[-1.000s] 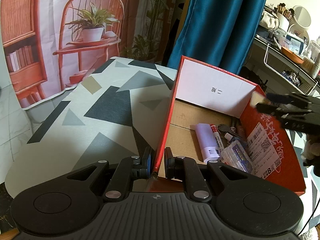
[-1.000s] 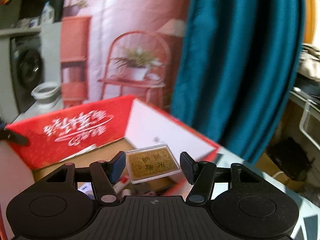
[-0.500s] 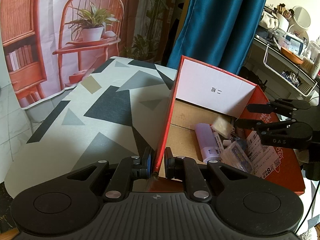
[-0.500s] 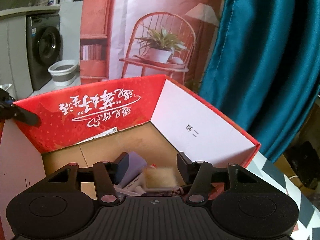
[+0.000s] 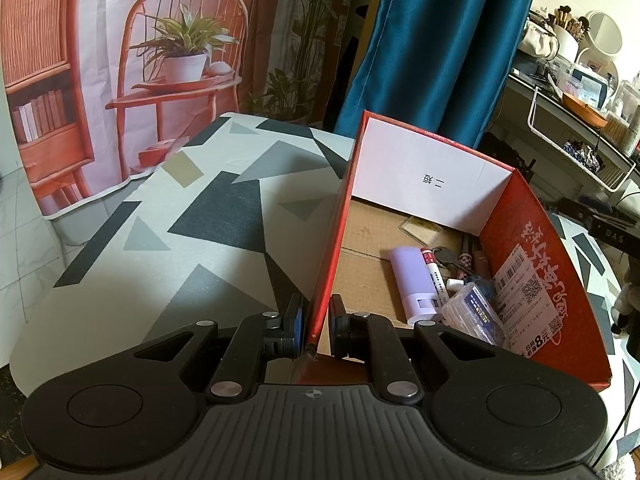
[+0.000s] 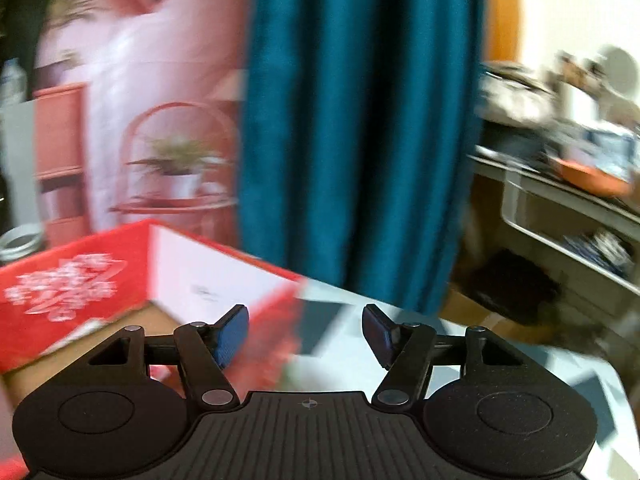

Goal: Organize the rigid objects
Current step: 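Move the right gripper back to the white plug charger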

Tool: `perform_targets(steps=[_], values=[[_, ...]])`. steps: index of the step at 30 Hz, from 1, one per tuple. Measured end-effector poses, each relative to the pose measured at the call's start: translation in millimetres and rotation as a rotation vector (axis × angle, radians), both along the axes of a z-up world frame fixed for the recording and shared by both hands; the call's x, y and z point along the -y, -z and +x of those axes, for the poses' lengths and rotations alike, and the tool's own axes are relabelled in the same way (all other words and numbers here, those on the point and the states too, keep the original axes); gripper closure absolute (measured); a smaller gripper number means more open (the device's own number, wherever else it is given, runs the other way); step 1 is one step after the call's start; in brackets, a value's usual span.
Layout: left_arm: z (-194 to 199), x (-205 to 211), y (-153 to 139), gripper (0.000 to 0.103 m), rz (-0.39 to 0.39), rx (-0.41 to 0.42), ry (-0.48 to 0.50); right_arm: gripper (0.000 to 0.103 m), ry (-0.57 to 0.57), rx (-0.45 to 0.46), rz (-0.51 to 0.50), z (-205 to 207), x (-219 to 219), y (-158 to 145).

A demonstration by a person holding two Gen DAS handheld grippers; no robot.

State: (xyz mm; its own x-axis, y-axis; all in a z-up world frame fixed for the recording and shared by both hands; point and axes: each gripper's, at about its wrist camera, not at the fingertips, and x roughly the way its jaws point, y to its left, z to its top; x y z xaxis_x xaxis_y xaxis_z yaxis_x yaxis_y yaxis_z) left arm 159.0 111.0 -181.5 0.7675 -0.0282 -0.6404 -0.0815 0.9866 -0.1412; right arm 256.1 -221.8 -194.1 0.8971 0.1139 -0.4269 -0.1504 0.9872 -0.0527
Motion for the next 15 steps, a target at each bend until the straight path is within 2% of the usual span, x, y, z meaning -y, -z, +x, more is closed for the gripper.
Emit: perform_targets(steps=[4, 8, 11, 15], values=[[-0.8, 0.4, -0.3, 0.090, 0.000, 0.000, -0.005, 0.044, 0.168, -0.063, 0.030, -0.8, 43.5, 27.4], [-0.9, 1.1, -0.4, 0.090, 0.004, 0.002, -0.011, 0.044, 0.283, -0.141, 0.038, -2.1, 71.0, 60.7], [-1.3, 2.1, -0.2, 0.090, 0.008, 0.005, -0.014, 0.044, 0.326, -0.178, 0.045, 3.8, 82.3, 79.2], [-2.0, 2.3, -0.1, 0.090, 0.013, 0.007, -0.012, 0.044, 0.350, -0.177, 0.006, 16.3, 83.6, 93.1]])
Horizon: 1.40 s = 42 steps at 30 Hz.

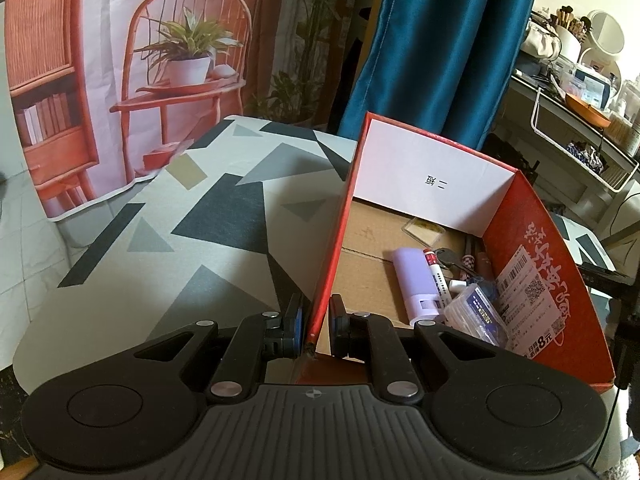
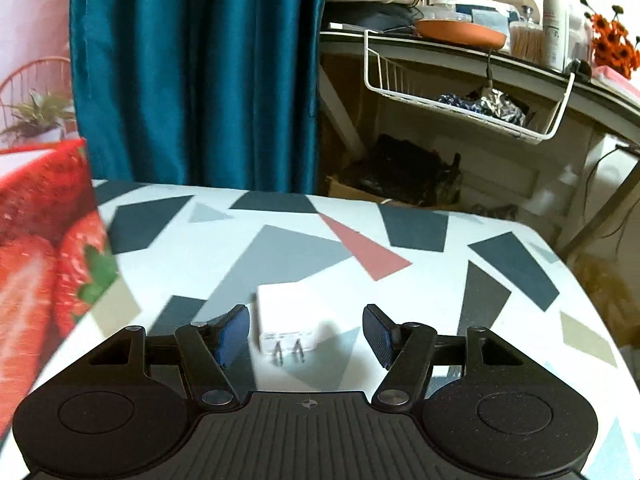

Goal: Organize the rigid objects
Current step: 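Move the right gripper back to the white plug charger, then grasp the white plug charger with the right gripper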

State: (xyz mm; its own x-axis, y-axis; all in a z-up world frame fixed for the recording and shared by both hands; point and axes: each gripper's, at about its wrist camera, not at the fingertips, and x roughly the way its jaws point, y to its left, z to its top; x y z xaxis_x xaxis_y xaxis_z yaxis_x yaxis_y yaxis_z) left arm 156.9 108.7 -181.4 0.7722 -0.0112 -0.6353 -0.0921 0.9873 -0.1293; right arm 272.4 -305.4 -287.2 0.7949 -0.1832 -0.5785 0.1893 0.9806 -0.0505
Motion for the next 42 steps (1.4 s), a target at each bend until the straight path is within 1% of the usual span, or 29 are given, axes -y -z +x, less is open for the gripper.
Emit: perform_targets(steps=[4, 7, 10, 13, 15, 16, 19, 21, 23, 28, 33, 37, 42], values=[[0.3, 0.5, -0.3, 0.090, 0.003, 0.000, -0.002, 0.044, -0.005, 0.001, 0.012, 14.9, -3.2, 5.8], [-0.2, 0.1, -0.3, 0.090, -0.001, 0.000, -0.005, 0.044, -0.013, -0.002, -0.004, 26.3, -6.9, 8.9], [0.1, 0.4, -0.7, 0.089, 0.003, -0.003, -0.004, 0.047, -0.005, -0.032, -0.017, 35.8, -8.9, 13.6], [0.1, 1.1, -0.8, 0.089, 0.007, -0.005, -0.006, 0.050, 0.000, -0.045, -0.017, 40.2, -6.4, 19.1], [0.2, 1.2, -0.6, 0.089, 0.008, -0.005, -0.007, 0.055, -0.004, -0.064, -0.001, 43.1, -3.5, 21.8], [-0.1, 1.0, -0.6, 0.089, 0.007, -0.005, -0.007, 0.056, -0.005, -0.079, 0.009, 44.8, -1.9, 23.4], [-0.5, 0.5, -0.5, 0.089, 0.005, -0.003, -0.008, 0.058, -0.004, -0.077, 0.037, 43.4, 1.6, 23.8], [-0.2, 0.9, -0.6, 0.089, 0.008, -0.003, -0.007, 0.066, -0.009, -0.076, 0.050, 41.4, 2.6, 24.2], [-0.2, 0.8, -0.6, 0.089, 0.010, -0.003, -0.006, 0.070, -0.016, -0.074, 0.049, 38.6, 1.3, 23.7], [-0.1, 0.9, -0.5, 0.089, 0.006, -0.001, -0.009, 0.070, -0.044, -0.074, 0.030, 30.0, -8.5, 22.6], [0.3, 0.7, -0.7, 0.089, 0.004, -0.002, -0.008, 0.071, -0.100, -0.085, -0.004, 21.8, -25.6, 20.4], [1.2, 0.8, -1.3, 0.089, 0.010, -0.008, -0.003, 0.071, -0.143, -0.107, 0.049, 11.5, -37.5, 13.0], [0.5, -0.1, -1.1, 0.089, 0.007, -0.011, -0.004, 0.071, -0.202, -0.072, 0.071, -0.8, -50.9, -8.0]])
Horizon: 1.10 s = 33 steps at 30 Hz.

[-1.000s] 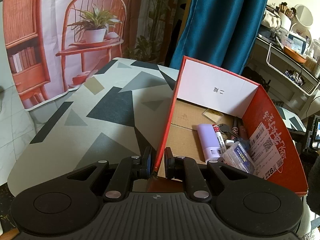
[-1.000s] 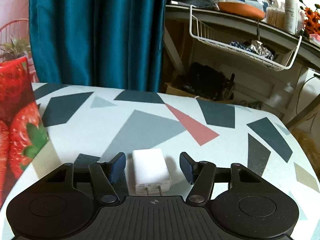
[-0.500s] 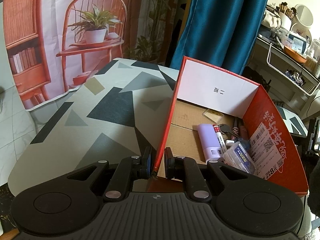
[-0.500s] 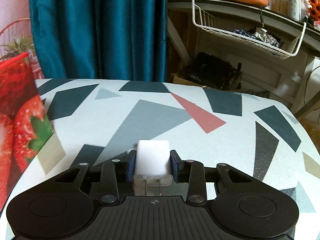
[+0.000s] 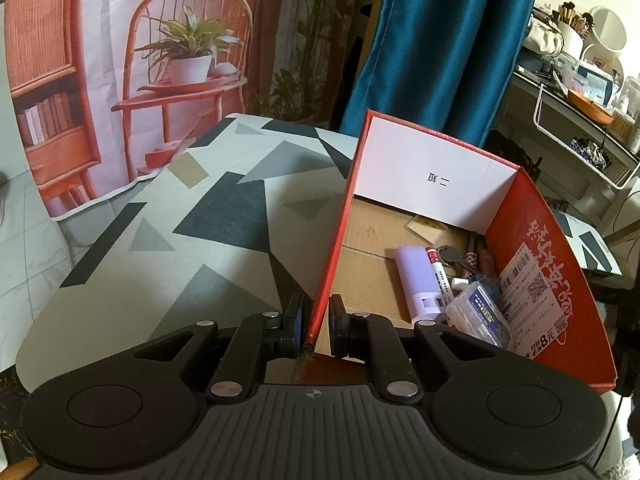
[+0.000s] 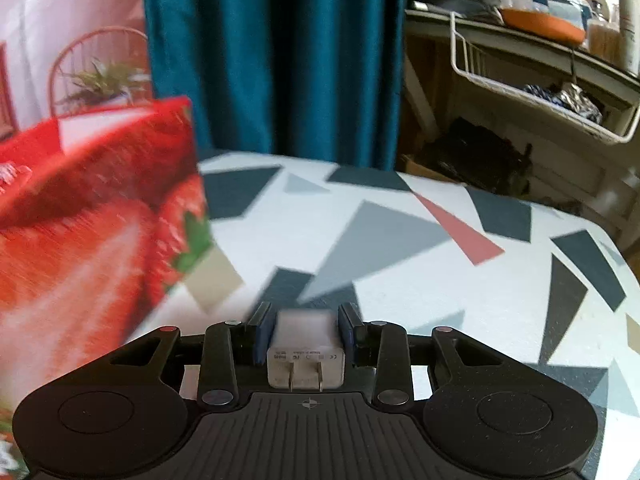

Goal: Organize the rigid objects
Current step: 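Grasp the white plug charger with the right gripper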

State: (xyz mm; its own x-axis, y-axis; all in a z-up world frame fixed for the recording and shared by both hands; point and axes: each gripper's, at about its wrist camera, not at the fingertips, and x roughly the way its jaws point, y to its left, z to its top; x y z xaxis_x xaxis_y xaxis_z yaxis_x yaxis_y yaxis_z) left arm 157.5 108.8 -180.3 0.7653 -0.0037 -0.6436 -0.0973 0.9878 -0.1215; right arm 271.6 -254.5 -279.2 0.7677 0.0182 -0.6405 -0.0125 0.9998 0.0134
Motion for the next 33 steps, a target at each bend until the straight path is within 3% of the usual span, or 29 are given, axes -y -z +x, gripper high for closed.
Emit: perform_targets(steps=[2, 3, 4, 5, 10, 13, 20, 22, 24, 30, 33], values=[[-0.1, 0.5, 0.2, 0.089, 0.001, 0.001, -0.001, 0.072, -0.027, 0.028, -0.004, -1.5, -4.9, -14.8], [-0.1, 0.4, 0.4, 0.089, 0.000, 0.001, -0.001, 0.090, -0.041, 0.042, -0.007, -1.7, -7.1, -22.6], [-0.1, 0.2, 0.6, 0.089, -0.001, 0.002, -0.001, 0.093, -0.057, 0.054, -0.009, -1.4, -9.7, -31.2], [-0.2, -0.1, 0.7, 0.089, -0.002, 0.002, 0.000, 0.102, -0.071, 0.061, -0.010, -0.5, -12.2, -39.5], [0.5, -1.6, 1.2, 0.089, -0.010, 0.000, 0.002, 0.103, -0.147, 0.069, -0.060, 6.9, -27.2, -64.0], [-0.1, -3.0, 1.4, 0.089, -0.018, 0.002, 0.006, 0.102, -0.133, 0.046, -0.026, 6.2, -22.3, -62.0], [0.9, -2.2, 1.6, 0.089, -0.019, 0.005, 0.005, 0.084, -0.200, -0.076, 0.092, -25.8, -24.7, -38.5], [1.0, -2.1, 1.5, 0.089, -0.022, 0.007, 0.004, 0.074, -0.233, -0.105, 0.116, -40.8, -31.2, -31.6], [1.4, -1.7, 1.5, 0.089, -0.022, 0.006, 0.005, 0.054, -0.261, -0.136, 0.140, -55.6, -38.2, -24.0], [1.3, -1.9, 1.7, 0.089, -0.023, 0.007, 0.004, 0.050, -0.210, -0.194, 0.199, -81.4, -53.7, -3.8], [1.2, -1.9, 1.7, 0.089, -0.022, 0.007, 0.004, 0.048, -0.197, -0.212, 0.159, -84.6, -65.6, 1.4]])
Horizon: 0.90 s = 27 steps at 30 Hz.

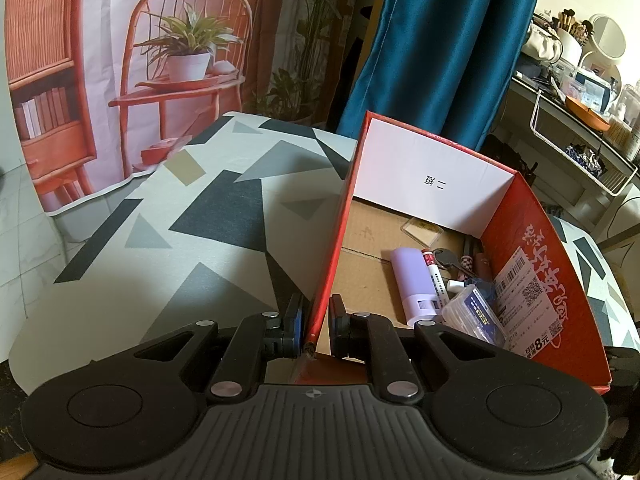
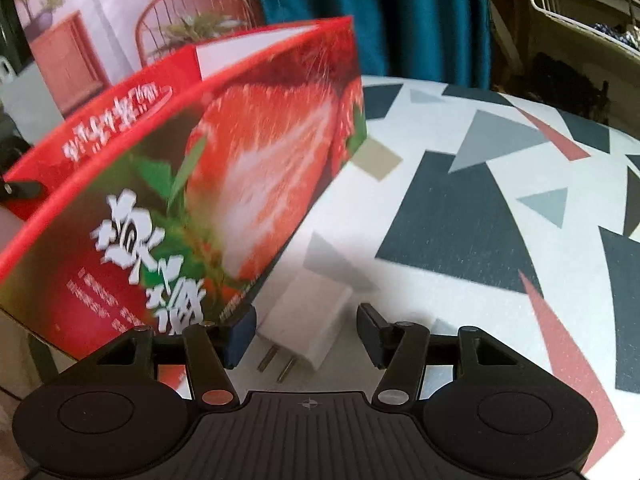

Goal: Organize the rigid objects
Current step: 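Grasp the white plug charger with the right gripper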

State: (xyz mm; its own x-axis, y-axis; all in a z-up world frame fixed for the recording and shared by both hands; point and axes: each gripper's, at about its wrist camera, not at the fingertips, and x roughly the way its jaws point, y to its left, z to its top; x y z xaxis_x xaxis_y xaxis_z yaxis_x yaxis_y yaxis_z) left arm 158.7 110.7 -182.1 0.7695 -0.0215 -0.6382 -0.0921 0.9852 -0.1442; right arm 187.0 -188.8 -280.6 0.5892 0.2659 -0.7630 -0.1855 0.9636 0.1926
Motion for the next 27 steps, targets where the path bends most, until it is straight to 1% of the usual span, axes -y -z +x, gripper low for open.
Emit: perform_targets(steps=[2, 3, 4, 6, 8, 9, 13, 17, 20, 21, 23, 27], values=[[0.1, 0.1, 0.0, 0.089, -0.001, 0.000, 0.000, 0.050, -0.007, 0.007, -0.037, -0.5, -8.4, 0.5], [0.1, -0.1, 0.0, 0.089, -0.001, 0.000, -0.001, 0.055, -0.004, 0.008, -0.053, 0.0, -11.4, 0.6], [0.3, 0.1, 0.5, 0.089, -0.002, 0.000, 0.000, 0.057, -0.002, 0.013, -0.078, 0.4, -13.9, 0.1], [0.4, 0.1, 0.6, 0.089, -0.002, 0.000, 0.000, 0.067, -0.031, 0.031, -0.129, 2.6, -17.5, -1.3], [0.7, 0.8, 1.1, 0.089, -0.003, 0.000, 0.002, 0.068, -0.059, 0.053, -0.189, 4.6, -18.2, -3.1], [0.9, 1.0, 1.4, 0.089, -0.004, 0.000, 0.002, 0.068, -0.058, 0.055, -0.204, 5.9, -16.0, -3.6], [1.2, 0.9, 1.5, 0.089, -0.006, 0.000, 0.001, 0.067, -0.018, 0.057, -0.162, 11.9, -1.8, -5.4], [1.2, 1.6, 1.7, 0.089, -0.005, -0.001, -0.001, 0.067, 0.009, 0.046, -0.132, 16.4, -1.7, -1.7], [1.3, 1.8, 1.7, 0.089, -0.005, -0.001, 0.000, 0.067, 0.031, 0.043, -0.136, 17.1, -6.9, 4.5], [1.3, 1.7, 1.8, 0.089, -0.005, -0.001, 0.000, 0.067, 0.040, 0.056, -0.136, 16.1, -8.0, 5.6], [1.3, 1.9, 1.8, 0.089, -0.005, -0.001, 0.000, 0.070, 0.052, 0.071, -0.144, 15.7, -9.4, 7.1], [1.3, 1.7, 1.8, 0.089, -0.006, -0.001, 0.000, 0.071, 0.044, 0.083, -0.153, 16.1, -7.8, 4.6]])
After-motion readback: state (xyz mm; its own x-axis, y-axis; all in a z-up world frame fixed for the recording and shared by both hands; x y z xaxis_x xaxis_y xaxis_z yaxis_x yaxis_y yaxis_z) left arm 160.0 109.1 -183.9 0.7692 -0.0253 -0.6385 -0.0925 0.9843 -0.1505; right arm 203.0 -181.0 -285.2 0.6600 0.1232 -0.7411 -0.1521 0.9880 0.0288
